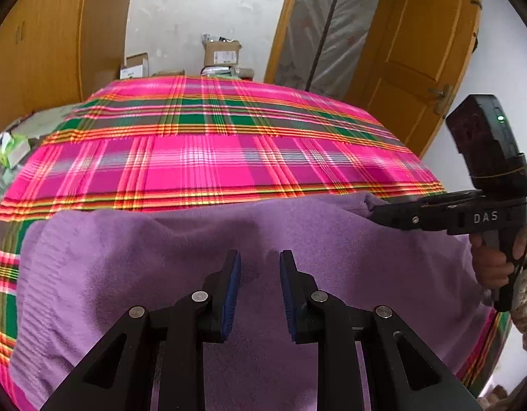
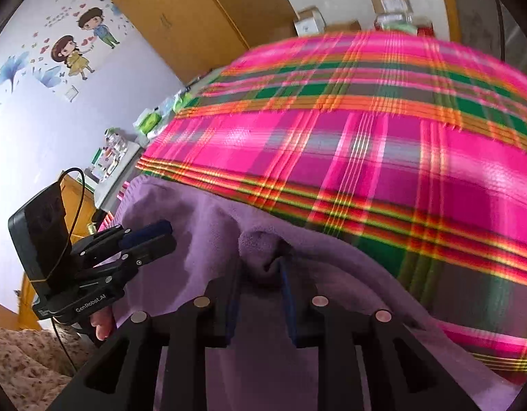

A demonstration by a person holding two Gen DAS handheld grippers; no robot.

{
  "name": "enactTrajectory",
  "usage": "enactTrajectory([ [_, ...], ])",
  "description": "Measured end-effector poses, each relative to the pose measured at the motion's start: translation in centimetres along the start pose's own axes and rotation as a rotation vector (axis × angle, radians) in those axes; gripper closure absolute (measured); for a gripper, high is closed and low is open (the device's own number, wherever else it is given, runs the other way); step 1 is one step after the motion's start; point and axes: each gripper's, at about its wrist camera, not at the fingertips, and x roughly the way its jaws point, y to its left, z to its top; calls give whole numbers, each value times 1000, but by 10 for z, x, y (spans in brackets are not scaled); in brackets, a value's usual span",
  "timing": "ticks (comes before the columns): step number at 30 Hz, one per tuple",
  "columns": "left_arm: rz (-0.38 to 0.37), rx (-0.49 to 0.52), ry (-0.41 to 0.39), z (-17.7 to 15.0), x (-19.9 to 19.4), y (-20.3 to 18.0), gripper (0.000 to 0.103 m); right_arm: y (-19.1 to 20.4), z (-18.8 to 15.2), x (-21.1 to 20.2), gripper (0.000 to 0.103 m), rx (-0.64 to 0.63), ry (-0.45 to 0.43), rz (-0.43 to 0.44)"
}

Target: Fold clothes

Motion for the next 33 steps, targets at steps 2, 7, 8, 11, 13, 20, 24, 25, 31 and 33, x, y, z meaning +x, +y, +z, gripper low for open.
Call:
enactTrajectory([
  [2,-13,-3,1,0,1,1,79,-1,2,4,77,3,23,4],
  [7,-44,-6,13,0,3,-1,79,5,7,13,76,-47,61,-12],
  [8,-51,-8,18,0,3,0,79,6,9,16,76,-49,65,-15],
  [11,-63,-22,26,1,6,3,79,11,11,19,81,-78,57,-28],
  [13,-70,-34,30,1,7,5,79,16,12,17,93,-109,38,-45],
  [20,-76,-51,30,0,7,8,79,13,24,-16,96,-120,-109,-70],
  [24,-73,-61,33,0,7,9,79,12,37,-1,96,-126,-73,-112],
  [25,-71,-62,33,0,7,9,79,9,38,1,96,-120,-62,-115],
  [31,-71,-73,36,1,7,12,79,-8,48,24,96,-75,8,-139],
  [33,-73,-77,37,1,7,12,79,-7,49,29,96,-98,17,-153],
])
